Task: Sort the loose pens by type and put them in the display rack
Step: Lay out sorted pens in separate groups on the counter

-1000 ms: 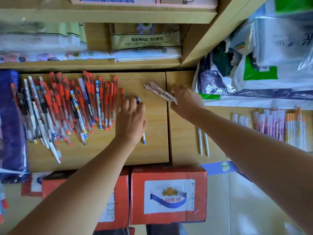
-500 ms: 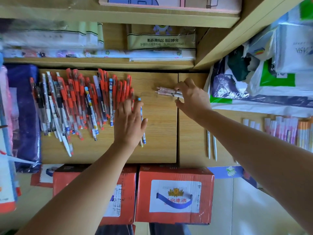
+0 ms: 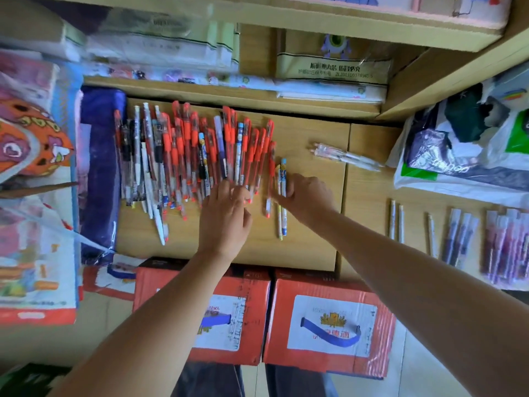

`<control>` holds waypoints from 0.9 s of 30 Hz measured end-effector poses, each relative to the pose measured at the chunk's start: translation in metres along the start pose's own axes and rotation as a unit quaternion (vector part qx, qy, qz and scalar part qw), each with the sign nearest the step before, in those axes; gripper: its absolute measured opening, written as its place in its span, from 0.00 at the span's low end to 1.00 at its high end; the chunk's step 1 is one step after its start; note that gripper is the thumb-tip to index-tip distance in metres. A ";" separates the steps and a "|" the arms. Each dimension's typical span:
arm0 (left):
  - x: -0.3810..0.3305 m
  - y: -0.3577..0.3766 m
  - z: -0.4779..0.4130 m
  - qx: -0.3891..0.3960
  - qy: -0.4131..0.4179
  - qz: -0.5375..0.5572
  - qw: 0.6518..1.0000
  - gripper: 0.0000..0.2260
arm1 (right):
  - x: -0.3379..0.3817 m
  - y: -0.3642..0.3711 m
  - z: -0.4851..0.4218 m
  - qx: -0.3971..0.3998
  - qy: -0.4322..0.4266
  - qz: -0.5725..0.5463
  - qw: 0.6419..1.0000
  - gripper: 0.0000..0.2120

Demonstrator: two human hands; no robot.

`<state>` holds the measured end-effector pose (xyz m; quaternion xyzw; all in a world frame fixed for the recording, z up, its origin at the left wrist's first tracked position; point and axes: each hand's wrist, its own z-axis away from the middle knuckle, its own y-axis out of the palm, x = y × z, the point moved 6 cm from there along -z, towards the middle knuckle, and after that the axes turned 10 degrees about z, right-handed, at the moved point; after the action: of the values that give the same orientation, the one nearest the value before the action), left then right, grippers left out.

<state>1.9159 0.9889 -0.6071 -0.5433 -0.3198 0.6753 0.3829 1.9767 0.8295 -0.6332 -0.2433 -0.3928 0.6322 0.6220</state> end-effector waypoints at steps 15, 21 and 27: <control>0.070 -0.030 0.037 0.010 -0.051 0.050 0.997 0.05 | 0.014 0.030 0.014 0.008 0.162 -0.191 0.968 0.15; 0.073 -0.038 0.037 0.004 -0.034 0.036 0.999 0.09 | 0.016 0.012 0.023 -0.080 0.166 -0.253 0.950 0.06; 0.050 -0.045 0.003 0.047 0.104 -0.061 0.992 0.26 | 0.055 -0.009 -0.002 -0.073 0.083 -0.273 0.956 0.04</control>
<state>1.9143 1.0548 -0.5931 -0.5718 -0.2788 0.6047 0.4792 1.9772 0.8832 -0.6170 -0.2230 -0.4367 0.3851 0.7819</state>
